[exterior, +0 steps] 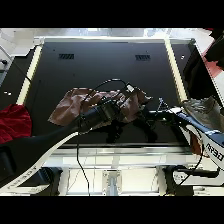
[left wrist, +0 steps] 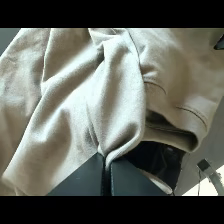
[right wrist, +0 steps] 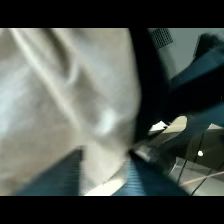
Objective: Fold the shirts.
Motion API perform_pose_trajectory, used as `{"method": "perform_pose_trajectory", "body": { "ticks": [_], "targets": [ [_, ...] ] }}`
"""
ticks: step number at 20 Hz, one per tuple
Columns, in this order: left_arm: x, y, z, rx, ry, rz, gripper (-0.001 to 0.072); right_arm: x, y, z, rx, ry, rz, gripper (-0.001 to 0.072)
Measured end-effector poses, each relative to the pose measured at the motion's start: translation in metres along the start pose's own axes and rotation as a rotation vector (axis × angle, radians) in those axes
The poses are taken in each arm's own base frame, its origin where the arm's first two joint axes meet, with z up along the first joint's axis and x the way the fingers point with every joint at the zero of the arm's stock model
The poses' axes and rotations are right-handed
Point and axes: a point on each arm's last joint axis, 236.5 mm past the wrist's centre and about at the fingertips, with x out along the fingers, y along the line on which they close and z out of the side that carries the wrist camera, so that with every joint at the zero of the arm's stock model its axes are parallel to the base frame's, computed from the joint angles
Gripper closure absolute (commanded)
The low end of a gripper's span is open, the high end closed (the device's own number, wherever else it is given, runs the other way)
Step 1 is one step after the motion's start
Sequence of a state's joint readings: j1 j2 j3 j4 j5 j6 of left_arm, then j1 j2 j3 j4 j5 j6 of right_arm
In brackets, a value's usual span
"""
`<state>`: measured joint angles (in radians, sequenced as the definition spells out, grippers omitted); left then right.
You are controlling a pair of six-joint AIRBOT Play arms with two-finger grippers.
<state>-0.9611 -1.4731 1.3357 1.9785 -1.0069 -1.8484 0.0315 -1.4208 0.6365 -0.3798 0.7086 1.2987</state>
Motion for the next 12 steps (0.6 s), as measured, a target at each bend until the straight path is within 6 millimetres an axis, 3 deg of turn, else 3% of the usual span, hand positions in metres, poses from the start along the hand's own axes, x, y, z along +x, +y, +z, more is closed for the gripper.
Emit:
{"method": "perform_pose_trajectory", "body": {
  "ticks": [1,6,9,12],
  "targets": [
    [0.0,0.0,0.0,0.0,0.0,0.0,0.0695,0.001,0.0,0.006,0.015,-0.025,0.005,0.0697],
    [-0.003,0.004,-0.001,0.001,0.003,0.01,0.0696,0.0,0.018,0.024,-0.004,-0.093,0.068,0.0699],
    [-0.02,0.024,-0.004,0.014,0.011,0.07,0.0696,-0.02,0.055,0.035,-0.145,-0.146,0.139,0.0699],
    [-0.055,0.056,-0.004,0.017,-0.011,0.156,0.0696,-0.06,0.097,0.051,-0.327,-0.239,0.175,0.07]
  ]
}}
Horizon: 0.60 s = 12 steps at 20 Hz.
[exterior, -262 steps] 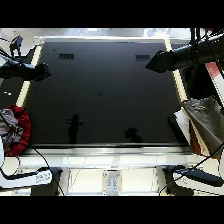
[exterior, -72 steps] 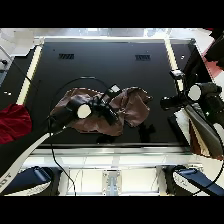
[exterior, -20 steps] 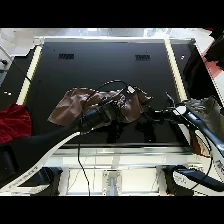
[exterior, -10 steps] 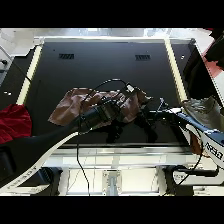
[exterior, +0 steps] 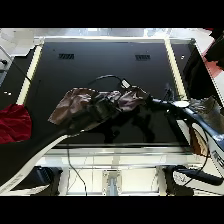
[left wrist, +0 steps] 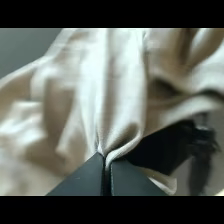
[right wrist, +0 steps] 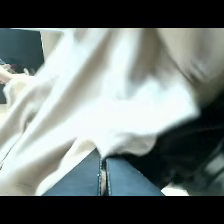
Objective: Fold the shirts.
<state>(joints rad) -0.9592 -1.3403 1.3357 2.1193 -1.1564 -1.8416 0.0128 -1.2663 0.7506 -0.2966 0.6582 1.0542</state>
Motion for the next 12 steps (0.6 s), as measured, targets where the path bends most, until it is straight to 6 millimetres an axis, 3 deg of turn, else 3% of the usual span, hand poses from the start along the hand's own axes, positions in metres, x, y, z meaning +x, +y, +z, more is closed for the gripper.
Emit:
{"method": "perform_pose_trajectory", "body": {
  "ticks": [4,8,11,12],
  "targets": [
    [-0.051,0.052,0.004,-0.068,-0.089,0.07,0.0695,-0.05,0.044,0.04,-0.174,-0.106,0.002,0.07],
    [-0.099,0.099,0.003,-0.165,-0.19,0.11,0.0695,-0.104,0.094,0.066,-0.322,-0.204,0.006,0.07],
    [-0.129,0.127,-0.004,-0.23,-0.251,0.132,0.0695,-0.146,0.142,0.085,-0.424,-0.296,0.036,0.07],
    [-0.137,0.142,-0.017,-0.246,-0.227,0.172,0.0695,-0.162,0.155,0.097,-0.472,-0.353,0.026,0.07]
  ]
}}
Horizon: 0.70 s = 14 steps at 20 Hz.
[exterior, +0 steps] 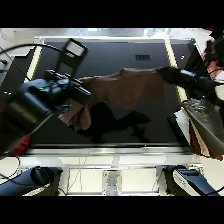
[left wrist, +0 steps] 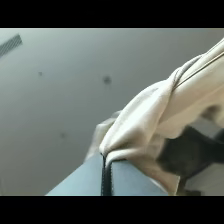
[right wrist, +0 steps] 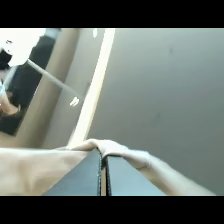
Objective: Fold the shirts.
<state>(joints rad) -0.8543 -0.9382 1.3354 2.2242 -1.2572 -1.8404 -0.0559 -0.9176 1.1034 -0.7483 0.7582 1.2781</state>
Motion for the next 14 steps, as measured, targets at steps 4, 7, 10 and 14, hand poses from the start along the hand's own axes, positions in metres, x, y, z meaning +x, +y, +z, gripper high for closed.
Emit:
{"method": "perform_pose_trajectory", "body": {
  "ticks": [4,7,10,14],
  "targets": [
    [-0.023,0.019,0.01,-0.049,-0.08,0.0,0.0696,-0.035,0.044,0.048,-0.079,-0.084,0.047,0.07],
    [-0.034,0.026,0.014,-0.069,-0.116,-0.006,0.0696,-0.055,0.068,0.067,-0.123,-0.112,0.074,0.07],
    [-0.051,0.047,0.028,-0.076,-0.201,0.04,0.0697,-0.076,0.089,0.081,-0.187,-0.124,0.084,0.07],
    [-0.09,0.103,0.054,-0.139,-0.318,0.163,0.0697,-0.11,0.117,0.093,-0.304,-0.119,0.081,0.07]
  ]
}}
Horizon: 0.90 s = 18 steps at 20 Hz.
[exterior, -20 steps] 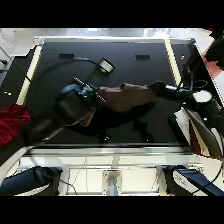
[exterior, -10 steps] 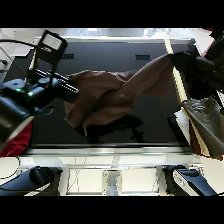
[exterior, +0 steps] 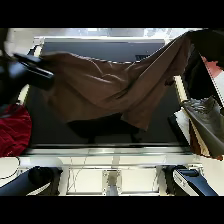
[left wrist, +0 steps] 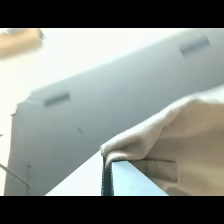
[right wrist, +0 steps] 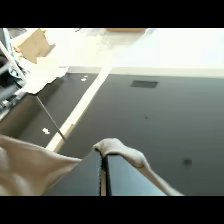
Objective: Fold the shirts.
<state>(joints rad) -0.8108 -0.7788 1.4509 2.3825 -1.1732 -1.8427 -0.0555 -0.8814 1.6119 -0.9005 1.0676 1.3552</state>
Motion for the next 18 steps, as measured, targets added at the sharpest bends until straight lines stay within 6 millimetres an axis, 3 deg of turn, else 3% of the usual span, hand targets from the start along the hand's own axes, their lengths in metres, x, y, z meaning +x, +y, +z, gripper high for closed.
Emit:
{"method": "perform_pose_trajectory", "body": {
  "ticks": [6,8,10,11,14,18],
  "targets": [
    [-0.052,0.083,0.058,-0.066,-0.148,0.137,0.0697,-0.05,0.039,0.023,-0.146,0.017,0.012,0.0698],
    [-0.062,0.1,0.057,-0.07,-0.134,0.169,0.0697,-0.065,0.05,0.023,-0.187,0.034,0.012,0.0698],
    [-0.06,0.105,0.045,-0.041,-0.064,0.193,0.0698,-0.074,0.048,0.018,-0.214,0.071,-0.014,0.0698],
    [-0.054,0.105,0.036,-0.014,-0.006,0.212,0.0698,-0.074,0.041,0.014,-0.221,0.095,-0.043,0.0698],
    [-0.02,0.117,-0.005,0.058,0.226,0.319,0.0697,-0.062,-0.006,-0.011,-0.209,0.219,-0.173,0.0698],
    [0.057,0.136,-0.077,0.073,0.535,0.394,0.0697,-0.005,-0.063,-0.053,-0.126,0.354,-0.227,0.0699]
  ]
}}
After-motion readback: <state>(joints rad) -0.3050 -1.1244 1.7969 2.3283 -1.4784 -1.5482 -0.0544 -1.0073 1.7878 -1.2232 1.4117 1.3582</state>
